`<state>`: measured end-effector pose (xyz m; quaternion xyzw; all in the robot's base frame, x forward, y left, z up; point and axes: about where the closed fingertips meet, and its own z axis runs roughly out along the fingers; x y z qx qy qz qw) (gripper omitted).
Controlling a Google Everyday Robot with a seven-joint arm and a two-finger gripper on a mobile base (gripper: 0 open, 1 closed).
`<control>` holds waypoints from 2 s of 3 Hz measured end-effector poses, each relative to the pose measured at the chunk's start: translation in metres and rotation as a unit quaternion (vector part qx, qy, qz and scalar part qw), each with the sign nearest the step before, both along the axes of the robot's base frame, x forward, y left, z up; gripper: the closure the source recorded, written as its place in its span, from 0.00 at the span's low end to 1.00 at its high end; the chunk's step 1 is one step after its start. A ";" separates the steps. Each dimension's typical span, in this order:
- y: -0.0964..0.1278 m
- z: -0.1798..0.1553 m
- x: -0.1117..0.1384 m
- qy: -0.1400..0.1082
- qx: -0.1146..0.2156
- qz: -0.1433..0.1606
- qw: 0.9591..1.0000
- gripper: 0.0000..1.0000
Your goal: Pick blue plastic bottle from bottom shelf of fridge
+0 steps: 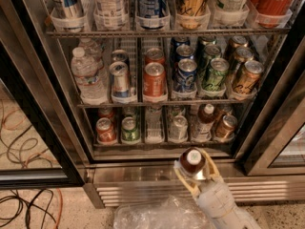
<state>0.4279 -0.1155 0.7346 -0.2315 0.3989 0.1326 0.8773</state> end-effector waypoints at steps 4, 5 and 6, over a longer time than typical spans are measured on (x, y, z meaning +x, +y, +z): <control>0.022 0.026 -0.018 0.007 -0.029 0.083 0.996 1.00; 0.013 0.070 0.005 -0.016 -0.109 0.122 0.986 1.00; 0.019 0.141 0.013 -0.092 -0.191 0.202 0.956 1.00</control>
Offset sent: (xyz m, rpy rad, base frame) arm -0.0487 0.0374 0.0579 -0.0981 -0.0377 0.2511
